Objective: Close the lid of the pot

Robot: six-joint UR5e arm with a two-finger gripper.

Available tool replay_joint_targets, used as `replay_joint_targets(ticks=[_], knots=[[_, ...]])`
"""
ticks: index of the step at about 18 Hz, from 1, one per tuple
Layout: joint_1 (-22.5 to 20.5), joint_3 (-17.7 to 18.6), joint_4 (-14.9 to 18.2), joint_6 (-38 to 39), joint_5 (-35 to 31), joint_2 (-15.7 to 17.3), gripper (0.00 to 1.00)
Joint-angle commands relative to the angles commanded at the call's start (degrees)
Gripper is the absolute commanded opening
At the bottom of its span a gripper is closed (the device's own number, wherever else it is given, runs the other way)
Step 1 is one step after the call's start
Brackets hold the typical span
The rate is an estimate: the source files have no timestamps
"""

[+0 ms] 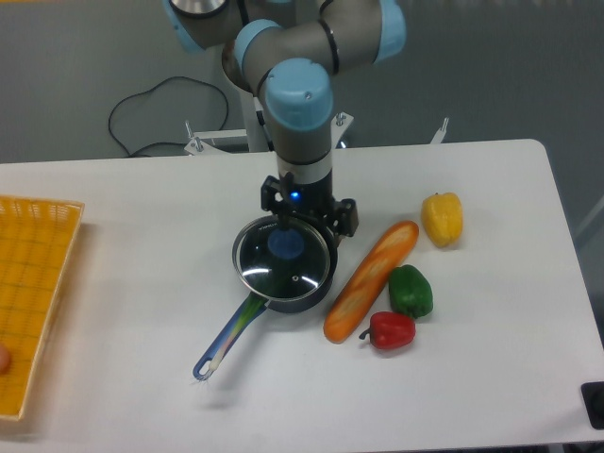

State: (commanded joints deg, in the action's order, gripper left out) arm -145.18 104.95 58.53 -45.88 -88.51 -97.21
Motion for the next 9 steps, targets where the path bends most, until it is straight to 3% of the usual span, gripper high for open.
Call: replay_joint_targets(ticks=[2,5,9], knots=[[-2.37,-2.02,0.35,-0.09,-0.08,-0.53,1.00],[-5.54,-6.76,3.42,-0.44,-0.26,-3.95,1.00],[-10.28,-10.37,4.04,-10.78,-0.35,-6.94,1.00]])
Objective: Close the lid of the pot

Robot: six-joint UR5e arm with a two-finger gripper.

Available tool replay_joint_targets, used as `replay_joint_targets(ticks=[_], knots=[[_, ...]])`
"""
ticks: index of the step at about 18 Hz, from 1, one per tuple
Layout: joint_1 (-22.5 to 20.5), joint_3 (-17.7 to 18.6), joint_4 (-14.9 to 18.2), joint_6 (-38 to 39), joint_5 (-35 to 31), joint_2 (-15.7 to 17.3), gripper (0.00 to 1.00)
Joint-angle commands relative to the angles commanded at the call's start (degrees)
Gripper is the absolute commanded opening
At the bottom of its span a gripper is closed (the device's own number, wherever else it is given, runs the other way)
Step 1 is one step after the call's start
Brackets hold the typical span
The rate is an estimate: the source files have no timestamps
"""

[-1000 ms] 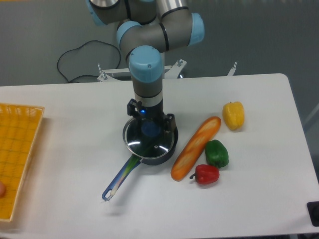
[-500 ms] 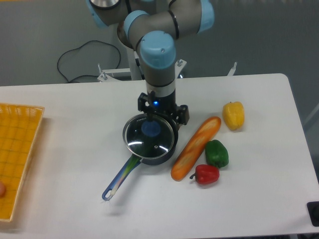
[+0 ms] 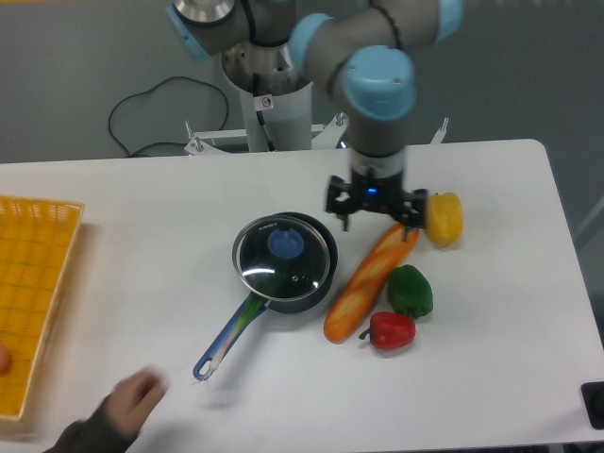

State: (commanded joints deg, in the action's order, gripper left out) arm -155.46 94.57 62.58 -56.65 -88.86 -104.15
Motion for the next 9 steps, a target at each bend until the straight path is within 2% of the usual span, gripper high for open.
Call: replay_joint_targets(ticks=[5,6,9], knots=[[-4.75,-2.19,0.17,-12.67,-0.17,-2.72,1.00],[-5.54,-3.24,1.31,-14.78,-0.18,-3.60,1.00],[-6.87,-7.99,8.24,-21.37,-0.87,-6.15,1.00]])
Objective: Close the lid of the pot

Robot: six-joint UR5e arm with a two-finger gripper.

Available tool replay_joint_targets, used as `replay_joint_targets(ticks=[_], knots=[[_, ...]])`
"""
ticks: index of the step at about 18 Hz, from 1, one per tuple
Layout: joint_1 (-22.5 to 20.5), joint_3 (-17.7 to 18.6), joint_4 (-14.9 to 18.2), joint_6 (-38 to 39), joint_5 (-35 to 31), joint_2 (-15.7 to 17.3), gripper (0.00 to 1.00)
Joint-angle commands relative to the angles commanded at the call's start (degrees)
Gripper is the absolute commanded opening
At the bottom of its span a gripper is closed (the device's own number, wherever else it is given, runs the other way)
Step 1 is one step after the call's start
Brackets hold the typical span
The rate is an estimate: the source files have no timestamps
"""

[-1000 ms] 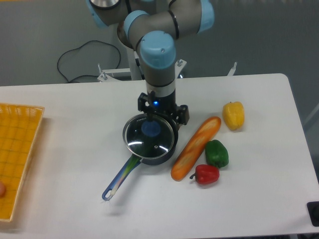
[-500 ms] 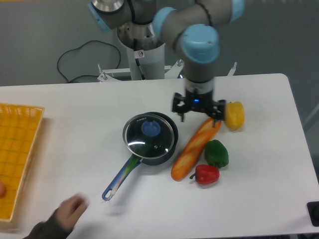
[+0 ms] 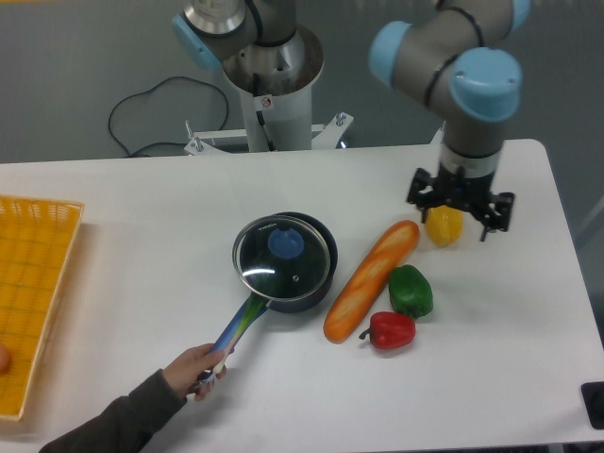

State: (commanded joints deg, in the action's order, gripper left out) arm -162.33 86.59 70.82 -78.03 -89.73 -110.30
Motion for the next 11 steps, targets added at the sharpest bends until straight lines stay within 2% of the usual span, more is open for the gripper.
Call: replay_joint_targets(ticks=[2,6,11], knots=[[-0.27,-1.85,2.39,-3.52,-2.19,-1.23,1.00],[-0.44,-3.09,2.22,-9.76,-2.47,-2.20,1.00],[-3.60,-3.44,0.55,-13.90,-1.85,-3.70,1.00]])
